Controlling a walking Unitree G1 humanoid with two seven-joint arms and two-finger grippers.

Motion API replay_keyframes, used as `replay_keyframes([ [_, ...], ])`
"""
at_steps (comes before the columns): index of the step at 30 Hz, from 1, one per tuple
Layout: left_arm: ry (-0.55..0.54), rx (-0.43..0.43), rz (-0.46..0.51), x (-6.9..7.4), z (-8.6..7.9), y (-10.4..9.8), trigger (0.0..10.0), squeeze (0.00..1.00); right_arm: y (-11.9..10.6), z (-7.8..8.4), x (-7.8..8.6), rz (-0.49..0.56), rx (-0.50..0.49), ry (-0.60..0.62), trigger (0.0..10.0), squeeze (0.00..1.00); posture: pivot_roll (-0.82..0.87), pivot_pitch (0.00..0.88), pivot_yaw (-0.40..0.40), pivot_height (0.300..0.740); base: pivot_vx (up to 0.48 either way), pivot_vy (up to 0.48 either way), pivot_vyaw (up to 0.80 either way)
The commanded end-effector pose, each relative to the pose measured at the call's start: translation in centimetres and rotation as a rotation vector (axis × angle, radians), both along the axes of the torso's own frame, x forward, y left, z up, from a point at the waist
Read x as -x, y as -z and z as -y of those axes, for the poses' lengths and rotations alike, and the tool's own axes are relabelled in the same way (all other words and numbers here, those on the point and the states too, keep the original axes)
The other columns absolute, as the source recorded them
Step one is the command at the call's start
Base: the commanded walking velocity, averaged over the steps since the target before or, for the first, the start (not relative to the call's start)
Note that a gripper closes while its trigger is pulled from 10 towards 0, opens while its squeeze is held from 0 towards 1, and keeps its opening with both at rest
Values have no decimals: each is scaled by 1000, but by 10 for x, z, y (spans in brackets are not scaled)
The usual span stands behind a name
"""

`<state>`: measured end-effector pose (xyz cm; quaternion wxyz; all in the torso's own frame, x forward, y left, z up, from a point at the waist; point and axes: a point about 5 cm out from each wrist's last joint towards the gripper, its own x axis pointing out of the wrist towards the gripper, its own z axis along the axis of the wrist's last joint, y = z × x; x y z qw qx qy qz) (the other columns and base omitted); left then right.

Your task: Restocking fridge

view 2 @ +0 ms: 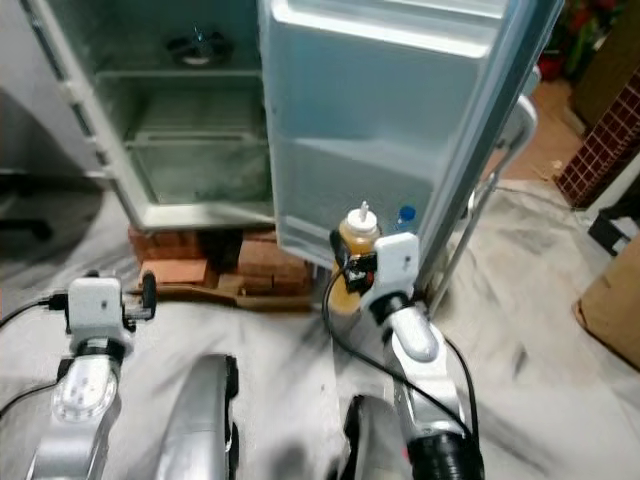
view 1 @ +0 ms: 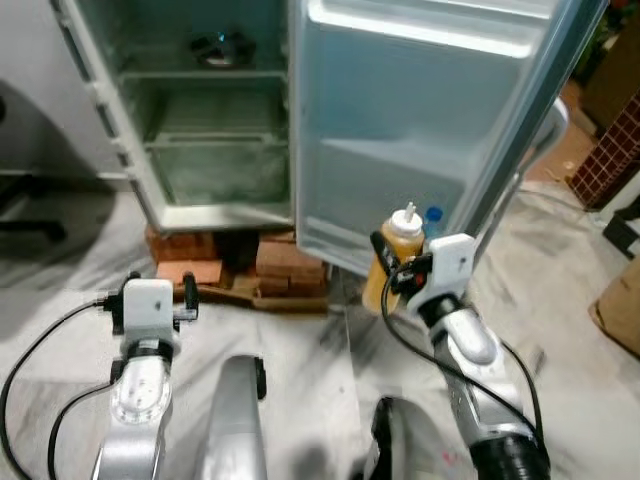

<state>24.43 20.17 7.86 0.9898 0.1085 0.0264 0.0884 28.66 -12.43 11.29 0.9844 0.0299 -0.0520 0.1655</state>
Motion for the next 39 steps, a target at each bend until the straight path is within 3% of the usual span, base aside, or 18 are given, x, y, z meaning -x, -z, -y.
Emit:
replay_keyframes([
  [1,9,-9,30,-6,2,-9,10000,0,-8,2,-2,33,-3,11,10000,0,116,105,-70,598,0,0,0],
  [16,-12,-4,10,-5,-1,-7,10000,0,-11,-4,0,76,50,-36,10000,0,114,106,-71,598,210,0,0],
  [34,-11,7,-3,-5,0,-5,10000,0,-12,-6,0,79,17,-57,10000,0,114,112,-72,598,350,0,0],
  [39,-10,12,-2,-6,1,-5,10000,0,-12,-8,1,81,28,-71,10000,0,111,112,-73,598,316,310,0],
])
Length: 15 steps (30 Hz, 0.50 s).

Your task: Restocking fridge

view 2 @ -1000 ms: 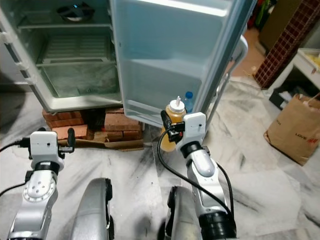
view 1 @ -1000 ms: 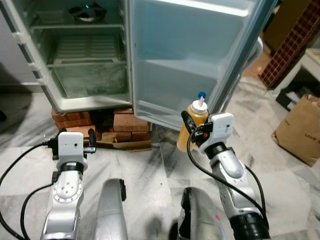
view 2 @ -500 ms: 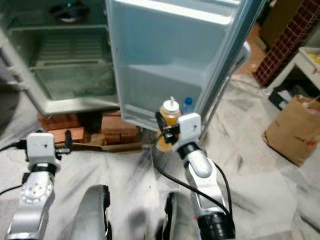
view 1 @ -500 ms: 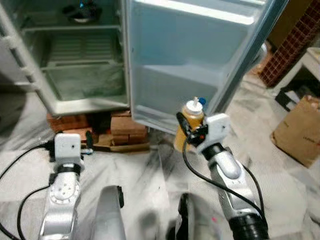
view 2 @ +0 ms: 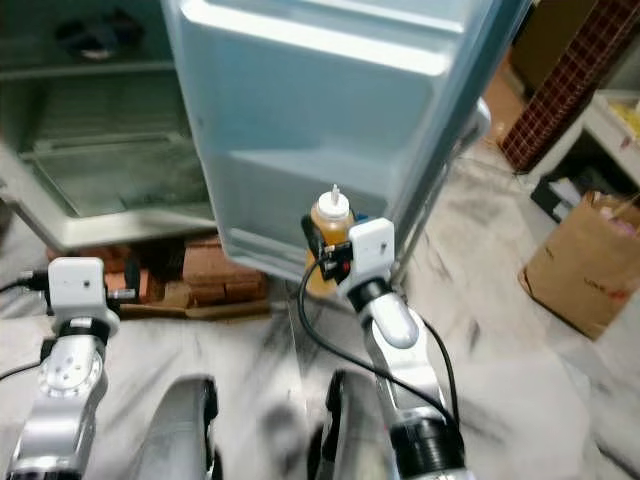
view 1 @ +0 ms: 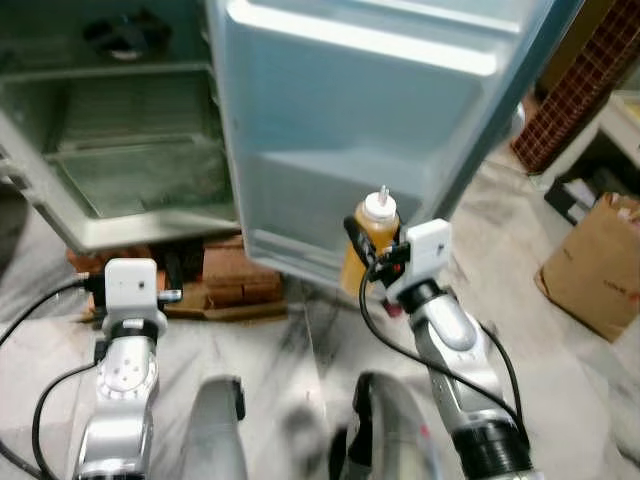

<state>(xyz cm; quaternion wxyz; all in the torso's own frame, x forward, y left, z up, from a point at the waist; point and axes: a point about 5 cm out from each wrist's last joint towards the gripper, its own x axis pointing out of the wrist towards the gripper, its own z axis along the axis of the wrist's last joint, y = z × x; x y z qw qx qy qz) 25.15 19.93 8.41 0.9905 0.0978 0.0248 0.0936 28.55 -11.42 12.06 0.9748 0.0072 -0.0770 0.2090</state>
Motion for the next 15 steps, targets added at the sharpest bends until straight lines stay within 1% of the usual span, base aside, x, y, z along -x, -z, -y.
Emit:
replay_keyframes([
  [1,1,-7,-8,1,-1,0,10000,0,-4,2,0,20,-14,13,10000,0,111,112,-73,598,311,330,0],
  [7,-2,0,-11,0,-1,1,10000,0,-4,2,-1,16,-20,15,10000,0,110,111,-74,598,303,345,0],
  [13,0,1,-12,-1,0,1,10000,0,-3,3,-1,14,-15,7,10000,0,110,109,-76,598,240,416,0],
  [15,1,-3,-13,-1,1,1,10000,0,-4,3,-1,16,-17,7,10000,0,109,107,-76,598,262,315,0],
])
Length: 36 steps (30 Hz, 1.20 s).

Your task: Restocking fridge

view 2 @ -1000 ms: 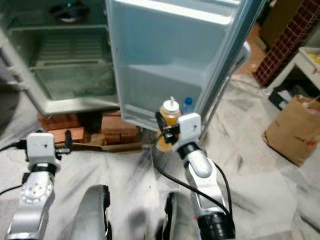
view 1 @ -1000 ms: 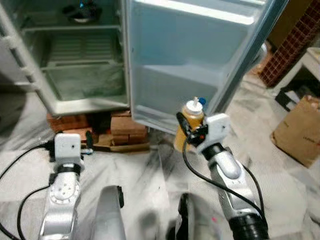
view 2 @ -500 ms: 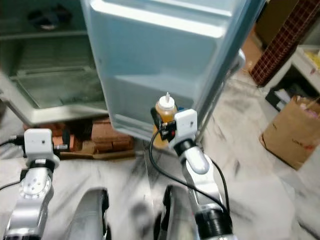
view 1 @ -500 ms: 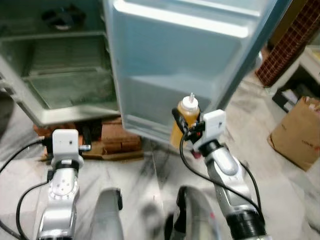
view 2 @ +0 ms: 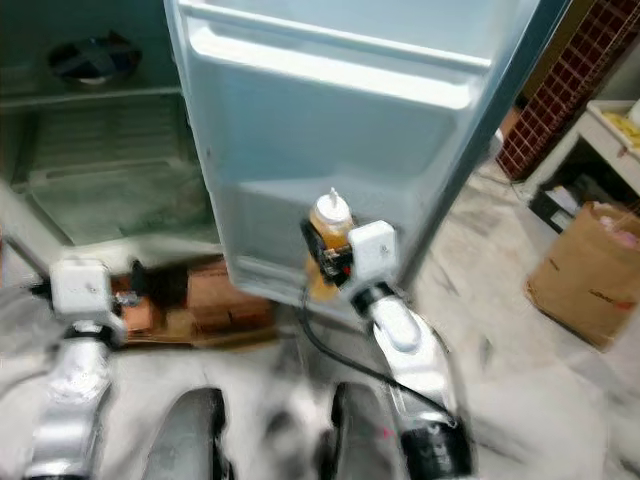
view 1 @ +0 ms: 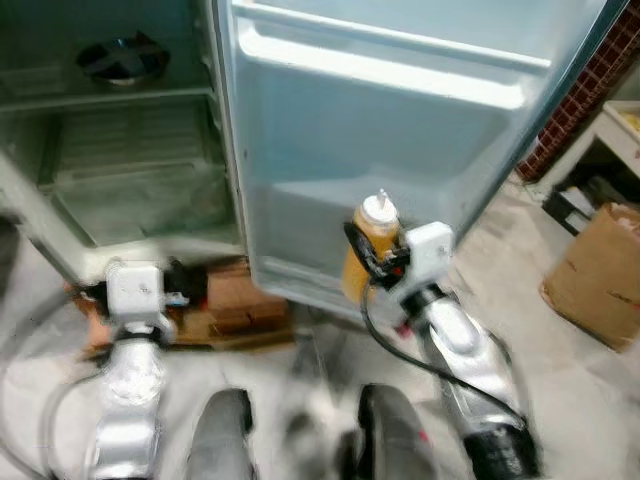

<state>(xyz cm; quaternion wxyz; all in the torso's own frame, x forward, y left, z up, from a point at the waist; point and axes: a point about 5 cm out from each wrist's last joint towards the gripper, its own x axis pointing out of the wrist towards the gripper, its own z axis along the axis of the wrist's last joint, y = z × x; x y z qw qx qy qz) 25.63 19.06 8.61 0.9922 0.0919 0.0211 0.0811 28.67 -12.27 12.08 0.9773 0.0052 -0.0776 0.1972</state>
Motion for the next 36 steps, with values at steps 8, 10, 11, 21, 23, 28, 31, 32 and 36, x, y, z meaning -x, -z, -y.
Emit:
replay_keyframes([
  [8,-20,-22,-31,3,-7,5,10000,0,-5,-5,-2,18,-18,5,10000,0,108,108,-75,598,31,0,0],
  [10,-13,-25,-27,3,-6,4,10000,0,-4,-5,-2,18,-17,7,10000,0,108,110,-76,598,0,0,0],
  [11,-5,-27,-23,3,-6,3,10000,0,-4,-4,-2,16,-17,9,10000,0,109,110,-75,598,0,0,0],
  [21,-2,-25,-25,3,-6,4,10000,0,-4,-7,-2,15,-24,6,10000,0,109,111,-73,598,256,0,0],
  [23,-1,-27,-25,3,-6,3,10000,0,-4,-7,-2,15,-24,6,10000,0,110,112,-73,598,364,0,0],
  [28,3,-28,-31,3,-5,4,10000,0,-4,-7,-2,15,-19,7,10000,0,107,113,-73,598,331,0,0],
  [31,4,-35,-40,5,-7,6,10000,0,-4,-7,-3,17,-16,7,10000,0,108,112,-76,598,286,0,0],
  [32,0,-37,-41,5,-8,6,10000,0,-4,-7,-3,18,-15,7,10000,0,108,112,-76,598,274,0,0],
  [36,-5,-37,-48,5,-8,7,10000,0,-5,-6,-4,19,-12,8,10000,0,111,110,-78,598,280,0,0],
])
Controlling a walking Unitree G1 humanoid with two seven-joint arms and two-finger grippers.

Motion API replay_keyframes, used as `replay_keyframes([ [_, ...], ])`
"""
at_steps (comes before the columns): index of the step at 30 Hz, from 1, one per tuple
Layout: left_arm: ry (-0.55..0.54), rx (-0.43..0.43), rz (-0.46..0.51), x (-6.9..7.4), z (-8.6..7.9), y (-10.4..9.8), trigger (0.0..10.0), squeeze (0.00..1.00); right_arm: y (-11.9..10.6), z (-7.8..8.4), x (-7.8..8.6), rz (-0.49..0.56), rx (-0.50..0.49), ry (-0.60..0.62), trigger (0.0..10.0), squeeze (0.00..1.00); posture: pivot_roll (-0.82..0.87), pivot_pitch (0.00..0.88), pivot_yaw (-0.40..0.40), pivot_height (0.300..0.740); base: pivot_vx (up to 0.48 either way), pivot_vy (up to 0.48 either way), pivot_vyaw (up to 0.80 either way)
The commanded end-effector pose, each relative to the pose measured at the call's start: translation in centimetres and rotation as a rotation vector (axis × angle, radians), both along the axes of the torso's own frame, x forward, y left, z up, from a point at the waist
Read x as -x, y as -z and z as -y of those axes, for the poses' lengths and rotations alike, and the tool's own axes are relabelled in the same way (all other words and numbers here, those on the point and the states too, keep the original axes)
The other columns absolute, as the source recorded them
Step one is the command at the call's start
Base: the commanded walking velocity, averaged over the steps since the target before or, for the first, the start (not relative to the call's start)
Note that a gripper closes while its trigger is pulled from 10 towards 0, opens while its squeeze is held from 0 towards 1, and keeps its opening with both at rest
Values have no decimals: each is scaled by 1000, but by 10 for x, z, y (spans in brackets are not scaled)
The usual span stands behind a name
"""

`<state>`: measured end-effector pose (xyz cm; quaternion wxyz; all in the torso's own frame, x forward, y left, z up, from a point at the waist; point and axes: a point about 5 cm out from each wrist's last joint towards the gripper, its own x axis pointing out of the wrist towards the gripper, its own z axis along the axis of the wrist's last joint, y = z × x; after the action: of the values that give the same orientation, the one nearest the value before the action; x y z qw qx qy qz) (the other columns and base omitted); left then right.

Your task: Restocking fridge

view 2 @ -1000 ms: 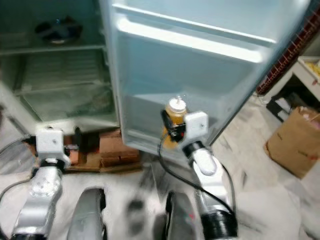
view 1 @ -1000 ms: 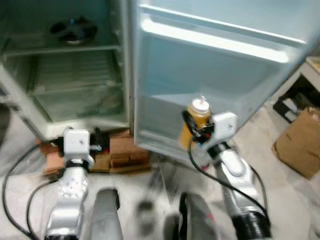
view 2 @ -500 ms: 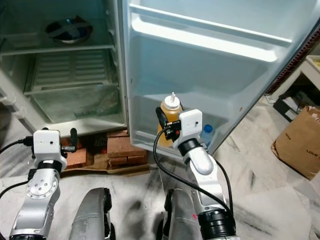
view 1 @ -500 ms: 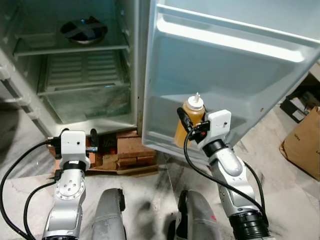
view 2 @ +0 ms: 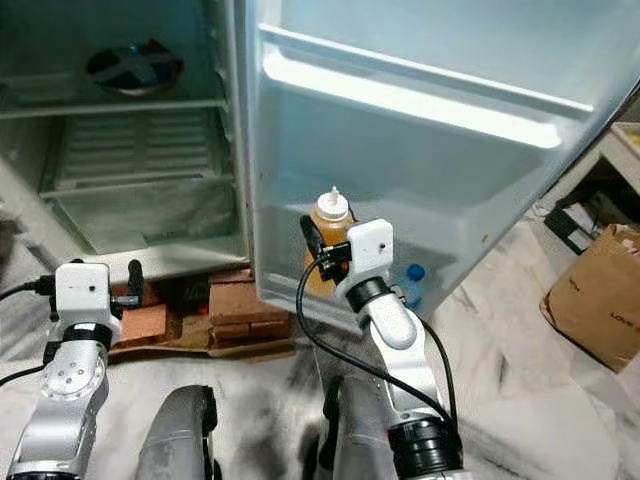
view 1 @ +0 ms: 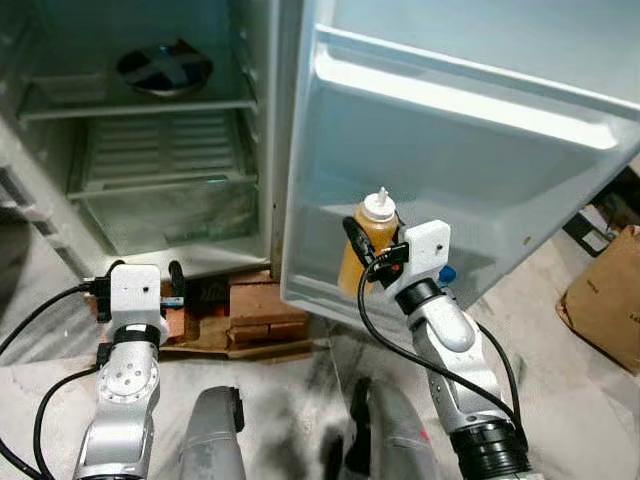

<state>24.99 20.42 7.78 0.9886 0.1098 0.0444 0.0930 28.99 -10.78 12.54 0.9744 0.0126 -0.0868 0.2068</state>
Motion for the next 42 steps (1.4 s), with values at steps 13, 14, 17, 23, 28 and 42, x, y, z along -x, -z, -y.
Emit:
replay_keyframes([
  [13,27,7,11,-2,8,-2,10000,0,-1,9,-2,9,17,38,10000,0,110,109,-79,598,215,-162,0],
  [14,26,5,11,-2,8,-2,10000,0,0,9,-2,9,18,38,10000,0,110,109,-79,598,0,0,0],
  [17,27,-7,13,-2,8,-3,10000,0,1,10,-2,7,22,43,10000,0,112,111,-80,598,0,0,0],
  [23,29,-3,16,-1,8,-3,10000,0,2,9,-2,5,24,46,10000,0,115,114,-80,598,0,-320,0],
  [28,26,16,31,0,8,-4,10000,0,2,9,-1,2,23,45,10000,0,113,117,-79,598,0,-96,0],
  [42,-9,-21,-4,16,-2,-3,10000,0,13,0,4,-34,19,10,10000,0,133,155,-76,569,0,0,0],
])
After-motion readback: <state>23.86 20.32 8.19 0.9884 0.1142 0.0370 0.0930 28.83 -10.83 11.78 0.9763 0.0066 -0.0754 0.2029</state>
